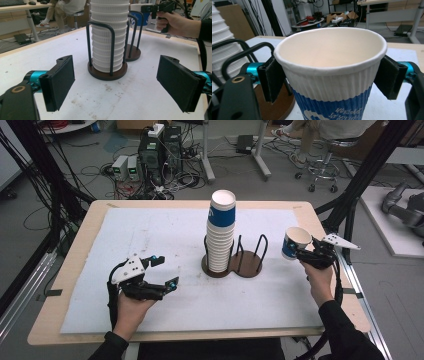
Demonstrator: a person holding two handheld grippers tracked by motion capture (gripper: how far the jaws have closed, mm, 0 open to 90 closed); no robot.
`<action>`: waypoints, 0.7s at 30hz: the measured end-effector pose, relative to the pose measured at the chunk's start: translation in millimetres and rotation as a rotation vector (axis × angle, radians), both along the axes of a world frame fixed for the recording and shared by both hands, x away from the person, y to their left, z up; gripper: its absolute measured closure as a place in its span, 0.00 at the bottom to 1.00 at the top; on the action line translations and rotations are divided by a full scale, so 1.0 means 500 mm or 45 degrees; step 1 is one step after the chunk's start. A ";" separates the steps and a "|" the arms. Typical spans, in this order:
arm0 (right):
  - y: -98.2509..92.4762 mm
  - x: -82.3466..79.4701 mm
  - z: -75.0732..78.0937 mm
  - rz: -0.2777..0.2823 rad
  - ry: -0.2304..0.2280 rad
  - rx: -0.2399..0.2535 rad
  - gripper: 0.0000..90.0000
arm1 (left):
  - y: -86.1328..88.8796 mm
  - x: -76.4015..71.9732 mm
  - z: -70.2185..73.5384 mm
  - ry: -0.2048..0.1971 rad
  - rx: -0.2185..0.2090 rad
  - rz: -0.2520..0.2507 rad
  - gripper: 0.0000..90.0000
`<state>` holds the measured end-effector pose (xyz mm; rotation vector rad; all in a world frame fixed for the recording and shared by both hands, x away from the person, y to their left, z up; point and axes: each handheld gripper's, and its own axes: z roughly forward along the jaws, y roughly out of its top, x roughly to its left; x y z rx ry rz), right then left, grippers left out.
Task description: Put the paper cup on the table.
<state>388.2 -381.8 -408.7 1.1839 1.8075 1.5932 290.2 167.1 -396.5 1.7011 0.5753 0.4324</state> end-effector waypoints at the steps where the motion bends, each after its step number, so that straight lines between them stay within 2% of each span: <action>1: 0.000 0.004 -0.003 0.002 0.008 0.007 0.23 | 0.000 0.000 0.000 0.000 -0.001 0.001 0.16; 9: -0.001 0.036 -0.036 -0.024 0.094 0.004 0.23 | -0.001 -0.001 -0.003 -0.009 -0.001 -0.002 0.16; 21: 0.022 0.058 -0.062 -0.028 0.080 -0.087 0.22 | -0.007 -0.001 -0.006 -0.008 0.020 -0.017 0.16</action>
